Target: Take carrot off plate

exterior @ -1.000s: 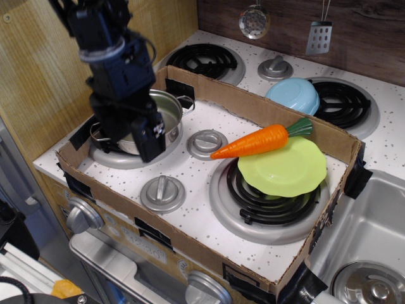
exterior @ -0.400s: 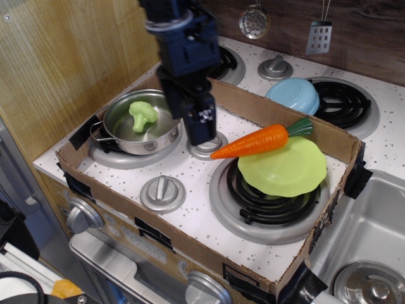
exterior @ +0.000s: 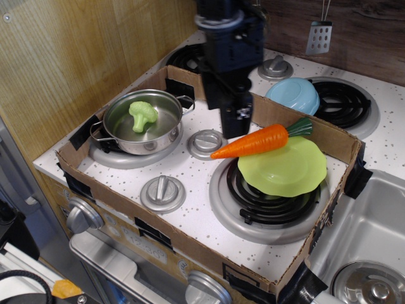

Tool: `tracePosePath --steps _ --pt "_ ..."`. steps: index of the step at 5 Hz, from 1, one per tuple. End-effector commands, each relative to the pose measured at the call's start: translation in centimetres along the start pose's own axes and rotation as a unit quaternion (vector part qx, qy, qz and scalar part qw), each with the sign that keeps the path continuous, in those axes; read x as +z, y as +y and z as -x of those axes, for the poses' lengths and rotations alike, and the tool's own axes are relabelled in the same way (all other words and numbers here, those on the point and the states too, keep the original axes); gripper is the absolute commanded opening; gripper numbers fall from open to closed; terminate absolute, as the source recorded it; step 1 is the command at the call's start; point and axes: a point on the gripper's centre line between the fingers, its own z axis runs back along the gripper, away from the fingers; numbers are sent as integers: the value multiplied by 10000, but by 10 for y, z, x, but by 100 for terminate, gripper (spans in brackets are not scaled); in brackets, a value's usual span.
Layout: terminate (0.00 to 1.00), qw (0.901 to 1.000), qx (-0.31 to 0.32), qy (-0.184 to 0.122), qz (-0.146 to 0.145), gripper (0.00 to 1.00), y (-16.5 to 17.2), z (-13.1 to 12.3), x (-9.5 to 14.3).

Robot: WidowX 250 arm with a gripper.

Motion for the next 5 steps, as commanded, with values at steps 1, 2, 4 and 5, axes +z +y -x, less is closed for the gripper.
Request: tracePosePath --steps 1,2,4,5 --pt "0 9980 -287 -359 -435 100 16 -28 -8" --pt "0 9970 -274 -477 -536 100 14 -35 -16" --pt "0 9969 -200 -620 -432 100 9 -42 -32" --pt "0 9963 -196 -728 -402 100 9 -46 -42"
